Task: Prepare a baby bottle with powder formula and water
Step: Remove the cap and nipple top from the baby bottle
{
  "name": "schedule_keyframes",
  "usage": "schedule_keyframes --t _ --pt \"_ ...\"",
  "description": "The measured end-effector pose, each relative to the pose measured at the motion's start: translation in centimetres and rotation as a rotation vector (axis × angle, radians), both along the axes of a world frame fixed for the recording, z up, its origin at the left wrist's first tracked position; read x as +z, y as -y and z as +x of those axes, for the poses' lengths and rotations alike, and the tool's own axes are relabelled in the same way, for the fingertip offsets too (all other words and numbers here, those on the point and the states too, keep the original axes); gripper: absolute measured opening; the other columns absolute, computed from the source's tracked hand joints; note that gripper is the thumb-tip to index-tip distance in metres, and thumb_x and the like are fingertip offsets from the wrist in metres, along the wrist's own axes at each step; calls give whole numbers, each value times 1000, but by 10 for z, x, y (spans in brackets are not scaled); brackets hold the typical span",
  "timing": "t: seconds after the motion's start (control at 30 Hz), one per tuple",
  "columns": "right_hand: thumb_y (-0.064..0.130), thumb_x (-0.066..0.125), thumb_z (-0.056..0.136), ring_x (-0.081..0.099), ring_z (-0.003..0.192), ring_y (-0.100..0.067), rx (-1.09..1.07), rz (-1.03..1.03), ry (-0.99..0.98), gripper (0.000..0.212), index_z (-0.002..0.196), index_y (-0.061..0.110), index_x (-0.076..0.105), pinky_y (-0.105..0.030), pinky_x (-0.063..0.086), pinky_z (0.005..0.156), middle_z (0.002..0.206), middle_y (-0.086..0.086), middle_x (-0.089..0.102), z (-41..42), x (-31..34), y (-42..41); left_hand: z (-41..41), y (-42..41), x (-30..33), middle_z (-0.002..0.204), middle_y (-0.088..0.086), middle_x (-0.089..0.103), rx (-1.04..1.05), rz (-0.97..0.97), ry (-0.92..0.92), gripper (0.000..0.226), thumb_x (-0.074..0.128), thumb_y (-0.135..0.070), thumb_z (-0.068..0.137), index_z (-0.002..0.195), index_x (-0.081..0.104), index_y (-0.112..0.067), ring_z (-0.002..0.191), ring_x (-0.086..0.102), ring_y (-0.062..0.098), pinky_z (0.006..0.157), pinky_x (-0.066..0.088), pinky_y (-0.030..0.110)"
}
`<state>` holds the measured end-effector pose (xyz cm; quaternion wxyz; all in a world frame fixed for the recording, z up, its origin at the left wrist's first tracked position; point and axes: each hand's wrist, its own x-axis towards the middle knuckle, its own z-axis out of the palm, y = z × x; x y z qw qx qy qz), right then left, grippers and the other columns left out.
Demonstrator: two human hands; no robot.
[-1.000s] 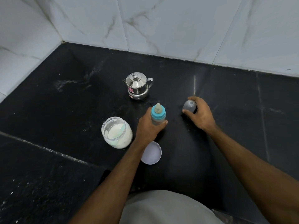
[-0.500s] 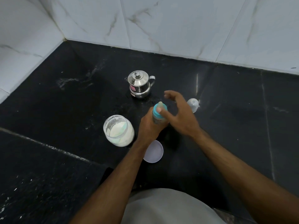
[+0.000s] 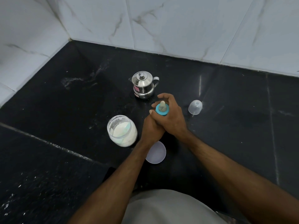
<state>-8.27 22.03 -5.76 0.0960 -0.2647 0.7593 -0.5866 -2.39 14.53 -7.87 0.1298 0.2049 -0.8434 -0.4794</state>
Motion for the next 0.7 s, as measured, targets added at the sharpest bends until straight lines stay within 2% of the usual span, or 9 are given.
schedule_keyframes --t 0.07,0.2,0.27,0.37,0.43,0.57,0.63,0.7 --pt "18 80 77 66 97 -1 16 -18 -48 49 117 15 51 -14 50 86 99 8 71 -4 3 1 -2 0 5 123 3 61 -12 47 3 42 67 -15 88 127 54 -8 109 56 6 89 45 5" --pt "14 79 77 67 99 -6 125 -24 -91 38 106 13 54 -18 49 93 98 6 73 -12 8 -3 -2 5 18 116 0 63 -90 194 23 41 70 -8 84 123 56 -11 108 61 13 92 54 29" --pt "12 78 77 68 100 -9 213 -5 -66 35 104 12 55 -25 48 99 96 4 74 -16 13 -6 0 6 22 117 3 63 -132 220 23 45 72 -4 82 124 55 -10 109 61 15 93 53 30" --pt "11 77 75 69 97 -12 339 33 -27 32 100 13 58 -43 43 108 91 3 75 -24 20 -9 2 7 23 125 11 60 -135 252 40 55 74 0 79 129 52 -5 116 58 21 97 50 31" --pt "9 77 75 69 99 -13 428 72 4 31 101 13 60 -50 38 110 91 2 76 -28 24 -12 3 9 25 127 9 59 -156 282 58 61 74 2 77 133 49 -4 118 56 19 99 49 31" --pt "-2 74 77 68 104 -22 632 159 86 38 110 10 61 -47 44 106 97 -5 75 -38 36 -20 7 10 25 127 2 59 -251 331 98 62 73 1 76 133 50 -8 117 57 14 100 49 31" --pt "-6 74 77 68 106 -23 728 191 134 42 115 6 59 -46 48 103 104 -7 74 -41 40 -23 9 9 24 123 -5 59 -277 337 117 56 74 -2 77 127 53 -17 114 58 8 99 49 28" --pt "-6 75 77 67 109 -21 737 187 175 44 116 2 55 -41 52 98 112 -9 71 -43 40 -25 7 7 27 115 -11 61 -288 305 123 51 74 -3 78 118 55 -28 109 60 4 94 51 25"
